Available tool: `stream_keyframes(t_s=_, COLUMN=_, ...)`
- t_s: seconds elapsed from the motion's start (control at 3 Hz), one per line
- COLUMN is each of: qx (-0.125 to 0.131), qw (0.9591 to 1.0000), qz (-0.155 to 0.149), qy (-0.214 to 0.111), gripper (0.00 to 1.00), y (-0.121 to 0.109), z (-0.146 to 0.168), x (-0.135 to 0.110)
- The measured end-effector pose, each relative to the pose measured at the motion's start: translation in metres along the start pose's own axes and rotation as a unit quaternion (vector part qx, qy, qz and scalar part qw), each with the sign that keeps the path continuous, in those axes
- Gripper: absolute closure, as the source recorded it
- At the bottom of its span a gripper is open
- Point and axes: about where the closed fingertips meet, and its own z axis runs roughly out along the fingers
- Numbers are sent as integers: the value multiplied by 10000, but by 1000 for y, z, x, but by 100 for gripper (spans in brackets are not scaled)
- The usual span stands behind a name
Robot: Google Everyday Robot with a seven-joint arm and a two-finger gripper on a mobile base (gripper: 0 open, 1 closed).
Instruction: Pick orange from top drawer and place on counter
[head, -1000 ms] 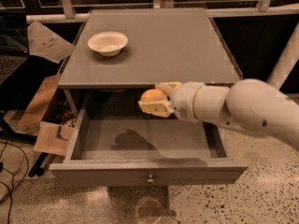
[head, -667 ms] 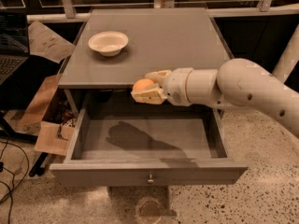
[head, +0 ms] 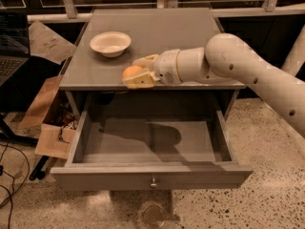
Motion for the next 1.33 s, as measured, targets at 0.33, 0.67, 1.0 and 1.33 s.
stream_keyframes(t_s=0.33, qx=-50, qw=10000, qz=-25, qy=-64, gripper=100, y=-20, z=5, x=-18)
stream_keyframes(t_s=0.67, qx=125, qw=9999, qz=34, qy=-86, gripper=100, y=-39, z=5, x=-28)
stream_keyframes(t_s=1.0, qx=646, qw=9972, qz=366, qy=28, gripper=100, y=-67, z=3, x=-9)
stream_keyframes(t_s=1.33, qx=1501, qw=9852, qz=724, qy=397, gripper=98, y=-98, z=9, x=36)
